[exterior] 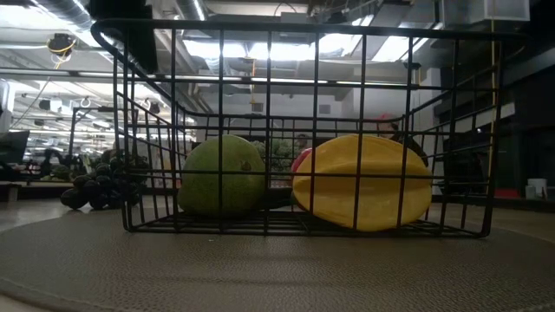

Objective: Build produce basket
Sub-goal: Put the yellow pear into the black wire basket

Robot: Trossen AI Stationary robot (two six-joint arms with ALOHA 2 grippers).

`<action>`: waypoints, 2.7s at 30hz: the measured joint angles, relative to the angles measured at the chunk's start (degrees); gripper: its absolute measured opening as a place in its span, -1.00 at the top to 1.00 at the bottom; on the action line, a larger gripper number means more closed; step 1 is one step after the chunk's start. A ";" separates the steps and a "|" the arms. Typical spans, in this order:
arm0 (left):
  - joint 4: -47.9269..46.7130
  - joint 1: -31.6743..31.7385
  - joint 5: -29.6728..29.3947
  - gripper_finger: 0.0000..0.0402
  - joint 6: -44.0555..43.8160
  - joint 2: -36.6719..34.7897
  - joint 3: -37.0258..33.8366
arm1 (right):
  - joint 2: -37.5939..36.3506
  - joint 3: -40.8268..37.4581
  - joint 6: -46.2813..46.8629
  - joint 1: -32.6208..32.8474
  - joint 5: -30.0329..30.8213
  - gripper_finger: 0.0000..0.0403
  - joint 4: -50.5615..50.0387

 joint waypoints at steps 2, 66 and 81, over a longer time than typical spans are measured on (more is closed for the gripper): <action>3.22 -1.27 -0.11 0.21 -2.06 -0.04 -2.48 | 0.00 0.00 1.87 0.00 0.00 1.00 0.00; 37.78 -5.57 2.38 0.21 28.19 -0.22 -2.91 | 16.22 5.53 -6.01 0.05 -19.30 1.00 17.84; 37.74 -5.57 2.39 0.21 28.21 -0.22 -2.91 | 27.64 5.51 1.40 -0.45 -13.79 1.00 1.71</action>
